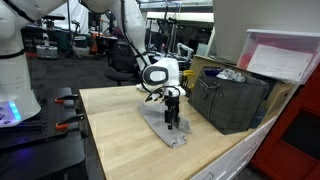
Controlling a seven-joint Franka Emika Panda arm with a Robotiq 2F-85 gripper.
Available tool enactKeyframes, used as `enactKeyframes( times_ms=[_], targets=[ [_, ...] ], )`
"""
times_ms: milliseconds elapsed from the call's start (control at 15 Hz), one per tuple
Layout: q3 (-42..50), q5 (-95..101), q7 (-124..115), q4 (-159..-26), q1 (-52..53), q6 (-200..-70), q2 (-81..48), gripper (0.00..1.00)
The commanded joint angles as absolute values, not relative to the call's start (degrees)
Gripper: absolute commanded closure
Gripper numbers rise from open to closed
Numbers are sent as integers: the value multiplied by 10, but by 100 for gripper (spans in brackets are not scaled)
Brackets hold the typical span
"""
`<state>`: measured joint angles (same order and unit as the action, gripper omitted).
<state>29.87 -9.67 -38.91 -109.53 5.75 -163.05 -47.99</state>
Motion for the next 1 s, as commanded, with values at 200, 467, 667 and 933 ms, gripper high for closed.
enactKeyframes(
  times_ms=[200,467,667,933],
  targets=[
    [386,-51,-467,-1034,116,-1627,-552,0],
    [480,-20,-514,-1029,185,-1638,-599,0],
    [549,-7,-551,-1033,240,-1647,-638,0],
    [606,-24,-594,-1048,294,-1663,-663,0]
  ],
)
